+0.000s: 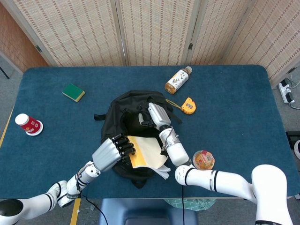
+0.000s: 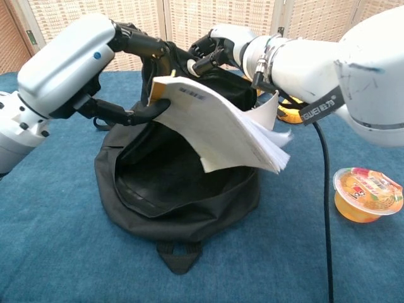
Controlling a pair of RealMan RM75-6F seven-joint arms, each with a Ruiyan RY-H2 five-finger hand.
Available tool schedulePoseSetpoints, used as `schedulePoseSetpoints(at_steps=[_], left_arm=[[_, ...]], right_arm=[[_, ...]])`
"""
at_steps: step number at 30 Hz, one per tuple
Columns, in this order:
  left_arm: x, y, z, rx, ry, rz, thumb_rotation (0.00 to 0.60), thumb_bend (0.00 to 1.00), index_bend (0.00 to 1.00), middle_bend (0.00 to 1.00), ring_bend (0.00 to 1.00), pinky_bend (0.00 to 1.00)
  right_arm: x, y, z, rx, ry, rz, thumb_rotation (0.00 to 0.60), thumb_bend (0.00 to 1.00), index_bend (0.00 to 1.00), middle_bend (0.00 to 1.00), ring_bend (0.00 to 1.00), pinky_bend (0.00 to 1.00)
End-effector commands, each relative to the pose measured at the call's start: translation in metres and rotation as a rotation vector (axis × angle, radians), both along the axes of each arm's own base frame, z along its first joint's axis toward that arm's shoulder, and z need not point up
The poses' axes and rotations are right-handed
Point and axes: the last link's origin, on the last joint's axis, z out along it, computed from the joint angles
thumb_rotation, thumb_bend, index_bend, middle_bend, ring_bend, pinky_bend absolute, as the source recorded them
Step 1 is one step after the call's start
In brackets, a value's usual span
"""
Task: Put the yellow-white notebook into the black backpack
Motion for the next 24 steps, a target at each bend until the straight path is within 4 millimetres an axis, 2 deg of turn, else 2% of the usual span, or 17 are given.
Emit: schedulePoseSetpoints(at_steps=[1,5,9,18,24], left_arm=[[-0.006,0.007,-0.006,0.024,0.012,0.050,0.600,0.47,0.75,0.70,0.60,0.50],[-0.013,0.003,-0.009,0.049,0.023,0.078,0.600,0.48,0.75,0.70,0.60,0.50],[-0.014,-0.012,-0.012,0.051,0.015,0.071,0.600,0.47,0.75,0.70,0.60,0.50],[-0.003,-0.034,-0.032,-0.008,0.041,0.047,0.600,0.47,0.75,0.70,0.60,0.50],[0.001,-0.037,-0.046,-0.029,0.069,0.068,0.600,0.48,0.75,0.70,0.60,0.50]], right_arm=[[0.000,0.002,0.004,-0.009,-0.014,0.005,0.600,0.65,0.77,0.33,0.24,0.01],[0.002,0.004,0.007,-0.018,-0.042,0.004,0.600,0.66,0.76,0.33,0.24,0.01],[0.005,0.005,0.008,-0.030,-0.054,0.006,0.600,0.66,0.76,0.33,0.24,0.01],[0.019,0.004,0.013,-0.057,-0.100,0.005,0.600,0.66,0.76,0.33,0.24,0.01],[0.023,0.006,0.017,-0.055,-0.134,0.006,0.600,0.66,0.76,0.33,0.24,0.01]])
